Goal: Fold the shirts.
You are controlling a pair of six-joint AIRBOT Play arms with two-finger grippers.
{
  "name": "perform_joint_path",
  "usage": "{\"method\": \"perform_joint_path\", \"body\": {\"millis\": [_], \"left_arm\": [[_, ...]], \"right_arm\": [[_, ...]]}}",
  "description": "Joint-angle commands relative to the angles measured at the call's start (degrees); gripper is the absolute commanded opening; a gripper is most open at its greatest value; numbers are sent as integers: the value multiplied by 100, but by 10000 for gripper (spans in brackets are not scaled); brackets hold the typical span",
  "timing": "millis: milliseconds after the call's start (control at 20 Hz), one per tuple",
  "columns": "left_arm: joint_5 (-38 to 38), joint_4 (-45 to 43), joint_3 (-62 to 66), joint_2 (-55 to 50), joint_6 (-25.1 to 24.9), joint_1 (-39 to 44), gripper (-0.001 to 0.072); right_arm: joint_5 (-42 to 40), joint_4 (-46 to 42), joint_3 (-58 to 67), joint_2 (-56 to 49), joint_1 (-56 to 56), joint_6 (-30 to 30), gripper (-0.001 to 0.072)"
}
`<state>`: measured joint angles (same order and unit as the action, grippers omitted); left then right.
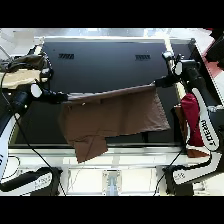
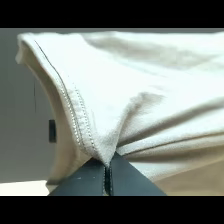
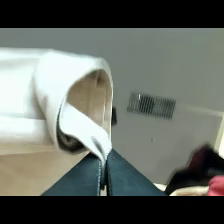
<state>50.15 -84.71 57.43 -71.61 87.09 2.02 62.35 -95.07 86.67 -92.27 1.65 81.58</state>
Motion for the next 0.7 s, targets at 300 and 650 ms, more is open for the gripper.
{"method": "perform_joint_path", "body": {"millis": [300,650], "left_arm": [[31,-251,-763,96,688,297,7],[468,-13,-796,120,726,306,449]], "right_arm": [[-433,203,-734,-269,-221,-11,14],[2,337,-715,-452,-238,-11,163]]}}
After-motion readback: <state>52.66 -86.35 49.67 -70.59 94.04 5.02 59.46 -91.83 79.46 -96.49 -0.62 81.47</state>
